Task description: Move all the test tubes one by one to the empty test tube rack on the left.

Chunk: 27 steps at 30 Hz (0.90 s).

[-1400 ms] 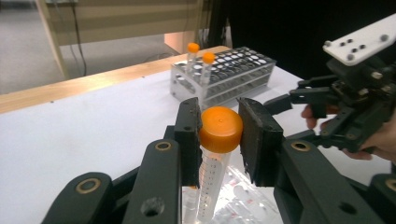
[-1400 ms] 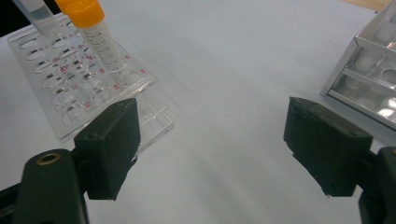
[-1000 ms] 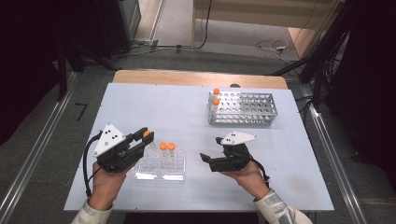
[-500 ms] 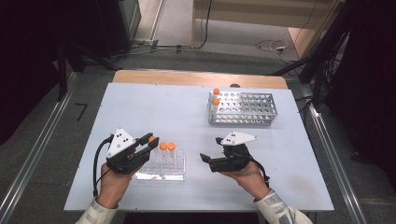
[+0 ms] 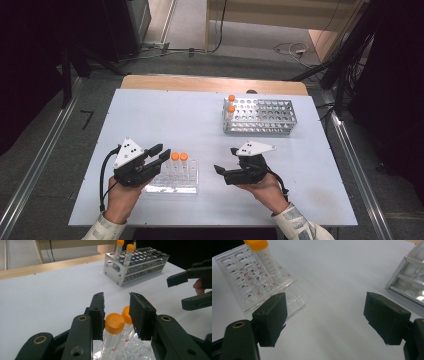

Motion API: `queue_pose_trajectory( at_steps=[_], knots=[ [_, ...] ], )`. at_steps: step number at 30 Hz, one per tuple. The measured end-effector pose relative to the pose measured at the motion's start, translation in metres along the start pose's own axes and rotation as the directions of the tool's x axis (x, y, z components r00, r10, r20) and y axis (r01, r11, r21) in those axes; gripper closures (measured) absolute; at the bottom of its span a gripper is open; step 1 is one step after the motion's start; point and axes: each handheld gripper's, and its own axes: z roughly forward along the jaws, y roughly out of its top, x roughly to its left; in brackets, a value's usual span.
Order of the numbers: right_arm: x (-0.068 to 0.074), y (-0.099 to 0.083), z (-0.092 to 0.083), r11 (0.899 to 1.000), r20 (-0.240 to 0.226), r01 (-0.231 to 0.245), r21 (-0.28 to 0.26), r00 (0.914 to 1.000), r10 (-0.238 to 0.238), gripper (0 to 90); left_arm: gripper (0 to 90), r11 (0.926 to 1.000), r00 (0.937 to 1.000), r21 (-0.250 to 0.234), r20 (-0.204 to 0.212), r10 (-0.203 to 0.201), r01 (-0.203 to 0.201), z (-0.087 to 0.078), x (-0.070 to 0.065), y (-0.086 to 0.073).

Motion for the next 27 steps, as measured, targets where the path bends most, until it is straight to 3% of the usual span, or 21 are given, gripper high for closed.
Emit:
queue_pose_trajectory(
  at_steps=[6, 12, 15, 19, 24, 27],
  knots=[
    [-0.001, 0.0, 0.0, 1.0, 0.003, 0.0, -0.002, 1.0, 0.0, 17.9, 60.6, 0.9998, 0.9998, -0.01, 0.01, -0.015, 0.015, -0.001, -0.001, 0.001],
    [-0.002, 0.0, -0.001, 1.0, 0.024, -0.011, -0.019, 0.9996, 0.012, 19.2, 41.1, 0.9985, 0.9987, -0.03, 0.022, -0.045, 0.046, -0.003, -0.003, 0.003],
    [-0.006, 0.002, 0.0, 0.999, 0.076, -0.03, -0.034, 0.9966, 0.033, 20.9, 33.3, 0.9974, 0.9985, -0.048, 0.012, -0.053, 0.054, -0.003, -0.005, 0.004],
    [-0.015, 0.007, 0.002, 0.996, 0.157, -0.059, -0.063, 0.9853, 0.068, 22.6, 28.7, 0.9969, 0.9986, -0.058, 0.004, -0.053, 0.053, -0.003, -0.007, 0.004],
    [-0.028, 0.017, 0.012, 0.993, 0.256, -0.071, -0.1, 0.962, 0.094, 26.6, 28.9, 0.9965, 0.9986, -0.065, 0.003, -0.053, 0.053, -0.003, -0.007, 0.005],
    [-0.04, 0.023, 0.021, 0.989, 0.288, -0.09, -0.12, 0.95, 0.121, 30.9, 29.2, 0.9962, 0.9987, -0.07, 0.001, -0.051, 0.051, -0.003, -0.007, 0.005]
  ],
)
